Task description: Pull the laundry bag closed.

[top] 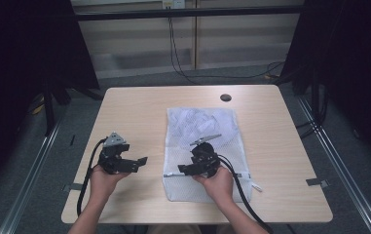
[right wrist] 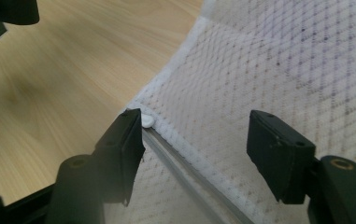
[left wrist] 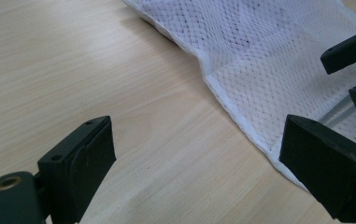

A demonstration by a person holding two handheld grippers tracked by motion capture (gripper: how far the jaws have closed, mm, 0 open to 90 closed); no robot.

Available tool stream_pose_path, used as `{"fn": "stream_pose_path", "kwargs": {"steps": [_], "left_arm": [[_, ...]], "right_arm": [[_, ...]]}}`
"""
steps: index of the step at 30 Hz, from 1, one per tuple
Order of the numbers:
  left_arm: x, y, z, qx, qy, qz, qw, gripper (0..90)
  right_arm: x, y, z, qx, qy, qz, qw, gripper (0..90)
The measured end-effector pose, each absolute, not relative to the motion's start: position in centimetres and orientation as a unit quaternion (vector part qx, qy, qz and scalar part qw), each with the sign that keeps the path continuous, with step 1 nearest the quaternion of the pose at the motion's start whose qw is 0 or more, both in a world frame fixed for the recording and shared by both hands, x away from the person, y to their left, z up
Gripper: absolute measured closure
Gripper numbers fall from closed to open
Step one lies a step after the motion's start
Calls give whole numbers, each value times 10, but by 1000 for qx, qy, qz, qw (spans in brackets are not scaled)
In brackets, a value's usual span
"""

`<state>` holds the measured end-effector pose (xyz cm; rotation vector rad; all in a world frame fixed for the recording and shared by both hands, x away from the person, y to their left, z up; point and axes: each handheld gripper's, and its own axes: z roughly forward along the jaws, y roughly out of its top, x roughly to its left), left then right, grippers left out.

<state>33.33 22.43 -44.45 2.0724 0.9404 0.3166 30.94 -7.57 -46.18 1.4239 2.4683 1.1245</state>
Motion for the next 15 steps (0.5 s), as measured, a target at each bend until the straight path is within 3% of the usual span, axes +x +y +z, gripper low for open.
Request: {"fn": "stream_pose_path", "kwargs": {"steps": [15], "left_arm": [[334, 224, -445, 825, 369, 121, 410, 112]], "right_arm": [[312, -60, -466, 457, 808, 371, 15, 412]]}}
